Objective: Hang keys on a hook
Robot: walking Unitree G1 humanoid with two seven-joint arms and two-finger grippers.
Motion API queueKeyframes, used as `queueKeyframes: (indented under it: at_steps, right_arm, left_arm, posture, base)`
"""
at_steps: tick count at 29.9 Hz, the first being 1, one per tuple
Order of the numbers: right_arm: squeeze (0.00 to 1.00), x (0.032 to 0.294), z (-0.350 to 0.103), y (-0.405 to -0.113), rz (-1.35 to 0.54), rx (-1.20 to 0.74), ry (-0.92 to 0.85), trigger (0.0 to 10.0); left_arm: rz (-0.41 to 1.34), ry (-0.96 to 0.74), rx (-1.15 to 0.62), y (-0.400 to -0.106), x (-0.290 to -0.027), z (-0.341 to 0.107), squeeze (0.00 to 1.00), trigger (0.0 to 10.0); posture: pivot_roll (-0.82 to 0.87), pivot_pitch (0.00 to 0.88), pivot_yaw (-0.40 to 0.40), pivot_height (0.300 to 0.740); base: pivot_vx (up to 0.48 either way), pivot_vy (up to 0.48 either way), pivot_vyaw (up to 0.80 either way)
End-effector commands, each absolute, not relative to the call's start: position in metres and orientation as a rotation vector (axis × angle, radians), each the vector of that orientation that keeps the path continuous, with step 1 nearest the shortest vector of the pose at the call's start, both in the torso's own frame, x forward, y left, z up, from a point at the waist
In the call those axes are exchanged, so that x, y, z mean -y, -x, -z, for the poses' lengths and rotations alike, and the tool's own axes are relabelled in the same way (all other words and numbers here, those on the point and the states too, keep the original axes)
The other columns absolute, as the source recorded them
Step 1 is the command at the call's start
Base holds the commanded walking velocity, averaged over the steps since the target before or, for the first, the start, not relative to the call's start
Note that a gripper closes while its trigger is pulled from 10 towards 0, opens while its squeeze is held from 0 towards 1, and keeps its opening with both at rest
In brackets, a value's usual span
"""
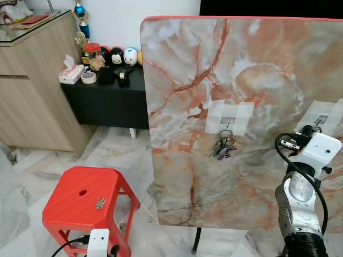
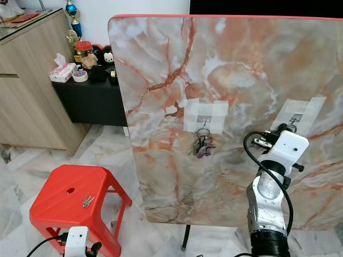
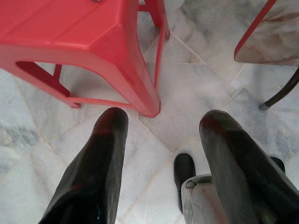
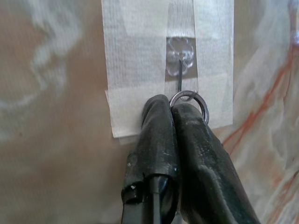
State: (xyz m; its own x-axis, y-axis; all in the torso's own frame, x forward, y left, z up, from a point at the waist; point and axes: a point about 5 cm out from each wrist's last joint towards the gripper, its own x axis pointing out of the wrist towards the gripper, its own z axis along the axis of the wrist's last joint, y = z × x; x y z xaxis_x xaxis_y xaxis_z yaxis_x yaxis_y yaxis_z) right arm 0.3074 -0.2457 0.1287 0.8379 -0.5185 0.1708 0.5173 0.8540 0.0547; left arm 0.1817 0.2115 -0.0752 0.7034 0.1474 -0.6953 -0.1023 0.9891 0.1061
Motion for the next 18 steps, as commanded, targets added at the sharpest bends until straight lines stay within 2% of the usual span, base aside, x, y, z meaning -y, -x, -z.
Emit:
queueKeyframes:
  at_steps: [1,2,3,4,5,6,7,8,18]
  right_arm:
    - [0.18,0.2456,-0.1282,-0.3096,0.545,0.173,-0.021,10.0]
    - [0.18,0.2454,-0.128,-0.3097,0.544,0.173,-0.021,10.0]
    - [0.31,0.2452,-0.1279,-0.3097,0.543,0.172,-0.022,10.0]
    - [0.55,0.2451,-0.1278,-0.3098,0.542,0.172,-0.023,10.0]
    - [0.66,0.2448,-0.1276,-0.3098,0.541,0.172,-0.024,10.0]
    - [0.68,0.2445,-0.1274,-0.3098,0.538,0.171,-0.025,10.0]
    - [0.82,0.2443,-0.1272,-0.3098,0.536,0.17,-0.024,10.0]
    - [0.88,0.2442,-0.127,-0.3098,0.534,0.169,-0.025,10.0]
    - [0.9,0.2386,-0.1327,-0.3095,0.494,0.221,-0.045,10.0]
  left_arm:
    - [-0.134,-0.075,-0.781,-0.1812,-0.2117,0.0753,0.0,10.0]
    - [-0.134,-0.075,-0.781,-0.1813,-0.2116,0.0753,0.0,10.0]
    - [-0.134,-0.075,-0.78,-0.1815,-0.2114,0.0752,0.0,10.0]
    - [-0.133,-0.075,-0.779,-0.1816,-0.2113,0.0752,0.0,10.0]
    - [-0.133,-0.075,-0.778,-0.1818,-0.2111,0.0751,0.0,10.0]
    - [-0.132,-0.075,-0.777,-0.182,-0.2109,0.075,0.0,10.0]
    - [-0.132,-0.075,-0.776,-0.1821,-0.2107,0.0749,0.0,10.0]
    - [-0.131,-0.075,-0.776,-0.1822,-0.2107,0.0749,0.0,10.0]
    - [-0.131,-0.075,-0.772,-0.1823,-0.2107,0.0747,0.0,10.0]
  posture:
    - [0.01,0.0,-0.014,0.74]
    - [0.01,0.0,-0.014,0.74]
    - [0.01,0.0,-0.014,0.74]
    - [0.01,0.0,-0.014,0.74]
    - [0.01,0.0,-0.014,0.74]
    - [0.01,0.0,-0.014,0.74]
    - [0.01,0.0,-0.014,0.74]
    - [0.01,0.0,-0.014,0.74]
    - [0.01,0.0,-0.014,0.74]
  base:
    - [0.0,0.0,0.0]
    - [0.0,0.0,0.0]
    - [0.0,0.0,0.0]
    - [0.0,0.0,0.0]
    - [0.0,0.0,0.0]
    - [0.0,0.0,0.0]
    - [0.0,0.0,0.0]
    - [0.0,0.0,0.0]
    - [0.0,0.0,0.0]
